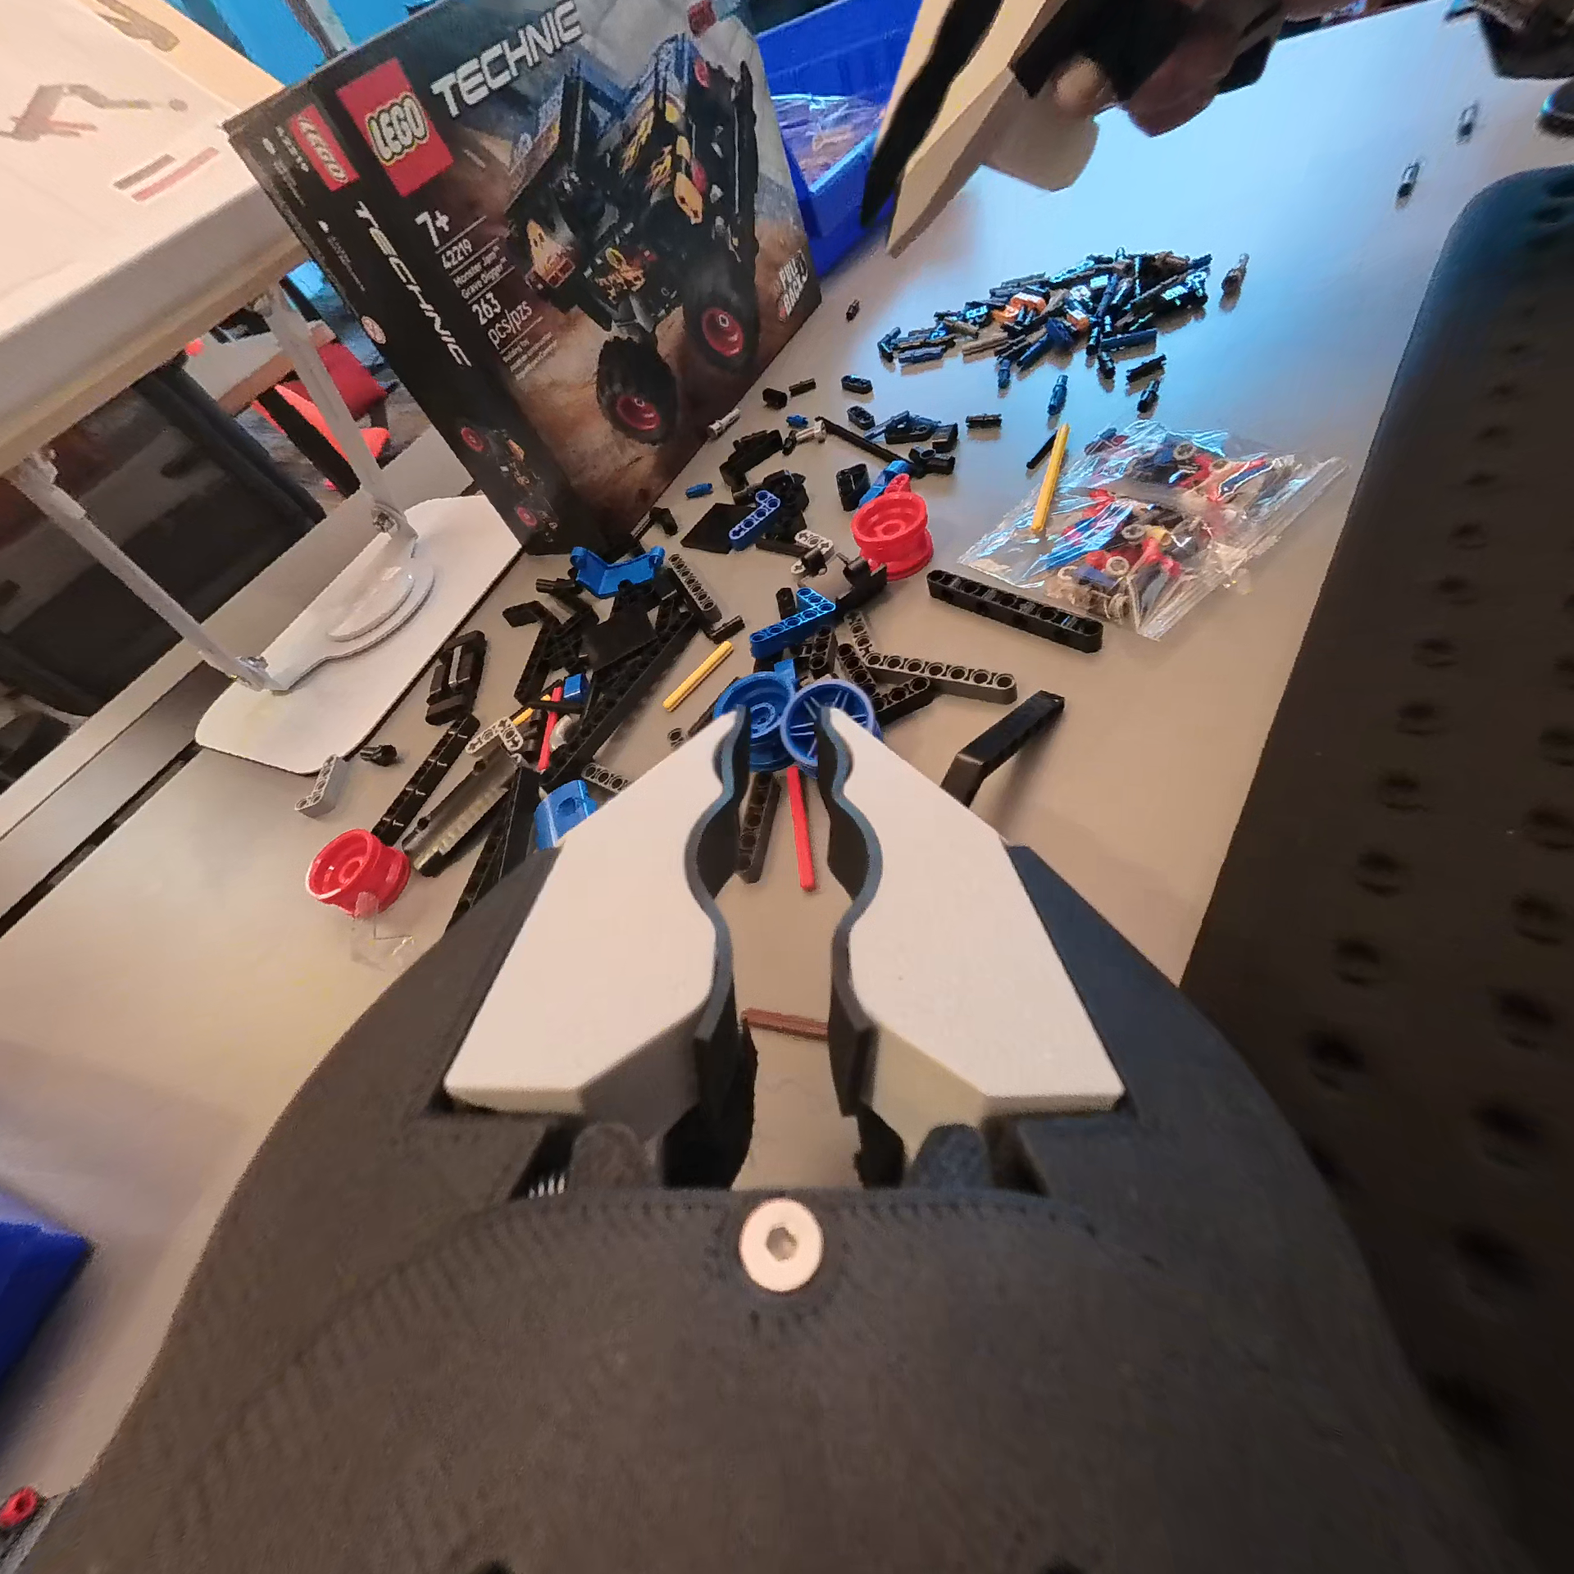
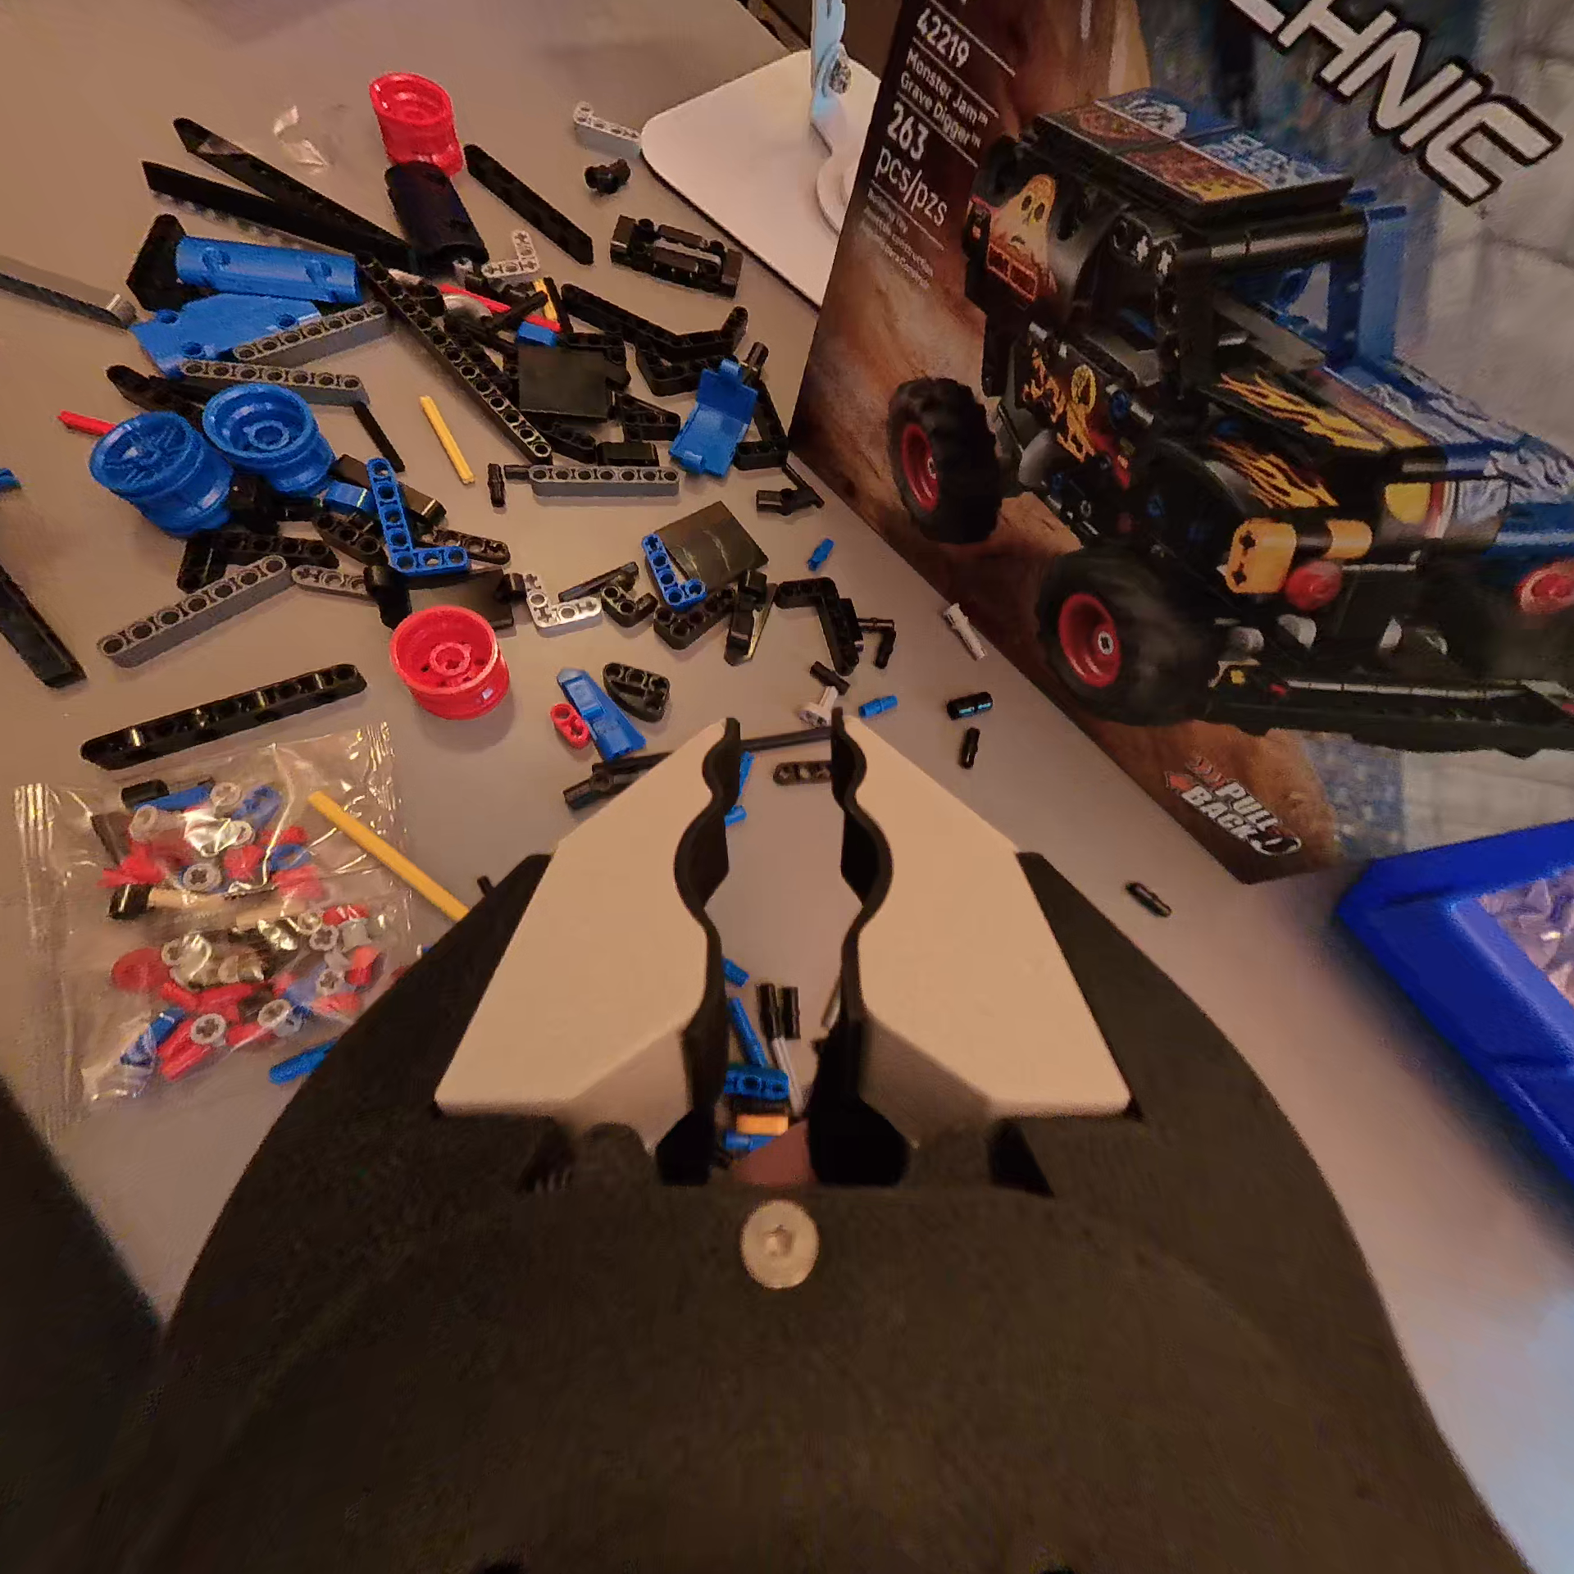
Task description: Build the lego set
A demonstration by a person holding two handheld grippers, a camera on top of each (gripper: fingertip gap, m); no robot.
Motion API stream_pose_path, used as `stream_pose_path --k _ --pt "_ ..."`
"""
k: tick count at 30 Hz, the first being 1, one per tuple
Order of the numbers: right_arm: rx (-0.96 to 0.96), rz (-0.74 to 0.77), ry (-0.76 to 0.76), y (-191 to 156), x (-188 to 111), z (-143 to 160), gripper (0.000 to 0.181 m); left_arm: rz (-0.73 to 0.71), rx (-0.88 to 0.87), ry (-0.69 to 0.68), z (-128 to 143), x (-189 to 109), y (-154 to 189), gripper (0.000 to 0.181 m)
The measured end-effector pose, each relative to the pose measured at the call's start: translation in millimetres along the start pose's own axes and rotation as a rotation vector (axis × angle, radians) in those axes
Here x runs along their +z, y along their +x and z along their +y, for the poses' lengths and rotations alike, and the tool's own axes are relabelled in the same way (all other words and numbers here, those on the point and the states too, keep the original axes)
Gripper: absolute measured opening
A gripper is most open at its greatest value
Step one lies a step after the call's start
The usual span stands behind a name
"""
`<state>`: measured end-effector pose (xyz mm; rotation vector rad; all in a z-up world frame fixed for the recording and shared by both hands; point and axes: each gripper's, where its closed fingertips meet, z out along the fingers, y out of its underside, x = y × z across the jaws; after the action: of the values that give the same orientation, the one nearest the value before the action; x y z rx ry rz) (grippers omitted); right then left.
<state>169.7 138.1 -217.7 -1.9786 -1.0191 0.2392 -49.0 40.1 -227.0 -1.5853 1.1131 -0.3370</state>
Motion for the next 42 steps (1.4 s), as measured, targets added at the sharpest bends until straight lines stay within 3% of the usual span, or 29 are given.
stream_pose_path --k 6,23,28,36,42 --pt "0.037 0.017 0.026 3 -8 6 0.019 0.001 0.000 -0.007 1 1 0 0.013" --pt "0.095 0.124 0.081 31 7 9 0.018 -0.025 -0.011 -0.001 3 -4 -7 0.012" --pt "0.133 0.194 0.088 49 -13 14 0.020 -0.020 -0.016 0.002 3 -4 -7 0.012" --pt "0.219 0.268 0.004 82 -58 56 0.022 -0.017 -0.008 -0.040 10 2 -5 0.012" --pt "0.247 0.195 -0.072 71 -77 90 0.021 -0.022 -0.017 -0.074 17 6 -7 0.012"
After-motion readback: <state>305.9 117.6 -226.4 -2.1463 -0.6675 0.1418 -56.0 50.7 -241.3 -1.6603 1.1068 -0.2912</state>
